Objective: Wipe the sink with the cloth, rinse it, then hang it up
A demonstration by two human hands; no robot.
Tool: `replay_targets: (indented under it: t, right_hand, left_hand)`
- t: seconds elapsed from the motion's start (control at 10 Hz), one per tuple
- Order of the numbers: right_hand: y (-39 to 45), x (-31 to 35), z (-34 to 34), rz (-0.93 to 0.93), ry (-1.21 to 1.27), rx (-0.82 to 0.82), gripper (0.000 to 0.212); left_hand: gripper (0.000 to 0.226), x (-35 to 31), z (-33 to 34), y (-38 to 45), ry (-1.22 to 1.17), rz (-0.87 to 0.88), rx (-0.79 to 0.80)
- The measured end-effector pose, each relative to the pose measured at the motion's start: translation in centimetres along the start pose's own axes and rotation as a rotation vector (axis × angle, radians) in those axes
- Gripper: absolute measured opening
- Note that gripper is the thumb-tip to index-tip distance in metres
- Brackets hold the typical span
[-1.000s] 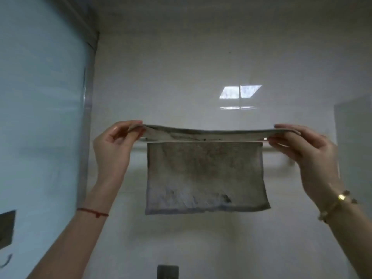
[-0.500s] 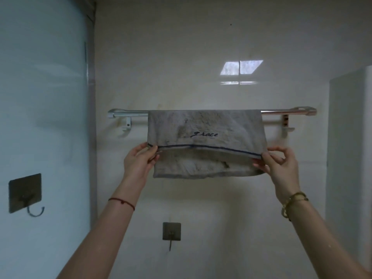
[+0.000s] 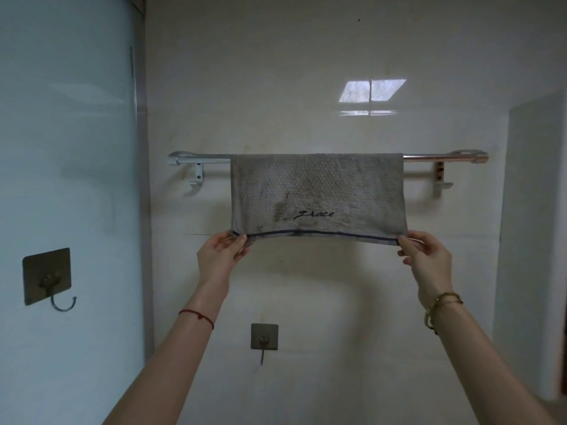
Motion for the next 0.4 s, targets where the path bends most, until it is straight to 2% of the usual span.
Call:
replay_targets:
  t: [0.3,0.4]
  right_hand:
    - [0.9,-1.2,-0.4,-0.042,-0.02,0.002,0.011]
    - [1.0,-0.3,-1.2,-0.08,-0.046,-0.029,0.006]
  left_hand:
    - [0.032,0.1,-0.9,0.7,-0.005,-0.008,0.095]
    - [0.041,-0.6,-2.7,0.9,0.14,0.025,0.065]
Point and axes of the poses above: each hand's wrist, its own y-axis towards the middle knuckle, its own z-axis out of the palm, x = y × z, the point moved 3 cm from there along y, towards the middle knuckle, and after that the axes turned 5 degrees about -z, right-handed, at the moved point
